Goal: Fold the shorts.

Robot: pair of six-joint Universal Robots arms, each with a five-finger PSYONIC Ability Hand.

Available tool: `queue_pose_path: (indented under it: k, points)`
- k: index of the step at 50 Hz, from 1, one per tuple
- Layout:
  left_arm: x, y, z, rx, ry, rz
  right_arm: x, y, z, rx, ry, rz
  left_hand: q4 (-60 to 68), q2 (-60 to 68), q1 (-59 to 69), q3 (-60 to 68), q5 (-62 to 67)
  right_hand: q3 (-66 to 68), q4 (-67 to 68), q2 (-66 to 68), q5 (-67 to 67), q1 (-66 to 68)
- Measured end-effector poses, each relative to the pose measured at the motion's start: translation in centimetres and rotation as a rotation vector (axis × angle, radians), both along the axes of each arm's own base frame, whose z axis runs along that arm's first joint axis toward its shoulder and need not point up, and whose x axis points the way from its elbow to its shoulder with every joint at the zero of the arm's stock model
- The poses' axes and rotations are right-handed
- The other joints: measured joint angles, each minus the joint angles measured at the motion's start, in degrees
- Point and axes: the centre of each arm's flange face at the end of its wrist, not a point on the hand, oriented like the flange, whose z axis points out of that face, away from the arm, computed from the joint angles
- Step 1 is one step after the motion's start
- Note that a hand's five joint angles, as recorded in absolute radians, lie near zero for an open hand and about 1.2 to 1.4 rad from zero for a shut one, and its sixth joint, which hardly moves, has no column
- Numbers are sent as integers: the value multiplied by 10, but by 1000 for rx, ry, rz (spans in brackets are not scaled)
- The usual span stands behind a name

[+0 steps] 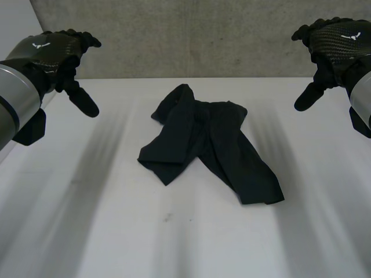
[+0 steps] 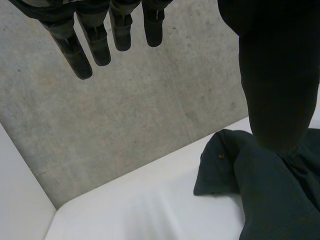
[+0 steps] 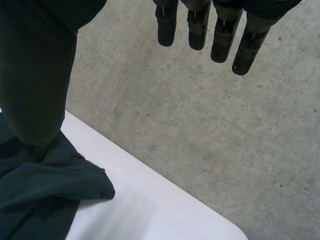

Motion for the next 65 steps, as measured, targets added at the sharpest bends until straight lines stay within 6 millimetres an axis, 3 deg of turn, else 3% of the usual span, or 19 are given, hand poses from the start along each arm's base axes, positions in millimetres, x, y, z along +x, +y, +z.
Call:
queue_pose_path:
  k: [5,11,22,29,36,38,39,41,47,53,56,61,65]
  points:
    - [-4,-9,-13,31,-13,-2,1,0,-2,1,11,6,0,0,0,0,0,0,0,0,0,0]
    - [-19,-24,-47,108,-39,-25,6,-2,-11,14,73,56,0,0,0,0,0,0,0,0,0,0]
    - [-83,-56,-132,175,-81,-132,11,-4,-62,98,248,121,0,1,2,0,0,0,0,0,0,0]
    - [-113,-83,-172,160,-87,-157,7,-3,-91,142,267,116,2,10,12,1,2,0,0,0,0,0]
    - [-132,-105,-204,135,-96,-153,5,1,-109,152,276,116,157,177,194,152,153,0,0,0,0,0]
    - [-133,-109,-209,128,-115,-140,3,-1,-110,150,275,110,307,330,341,309,298,0,0,0,0,0]
    - [-133,-110,-210,126,-122,-136,3,-1,-110,149,275,109,307,330,341,309,298,0,0,0,0,0]
    - [-132,-111,-213,125,-147,-126,0,-6,-108,145,272,96,444,469,469,438,434,0,0,0,0,0]
    - [-130,-96,-201,145,-238,-129,-4,-29,-103,116,271,69,560,578,539,554,537,0,0,0,0,0]
    - [-119,-65,-147,134,-255,-151,5,-56,-99,65,305,118,564,578,539,554,537,0,0,0,0,0]
    - [-107,-45,-110,99,-237,-155,16,-67,-103,45,325,186,569,578,539,554,537,0,0,0,0,0]
    - [-89,-21,-69,32,-195,-151,33,-80,-120,48,331,303,569,578,539,554,537,0,0,0,0,0]
    - [-81,-11,-54,2,-178,-147,49,-91,-146,67,330,367,569,579,539,554,537,0,0,0,0,0]
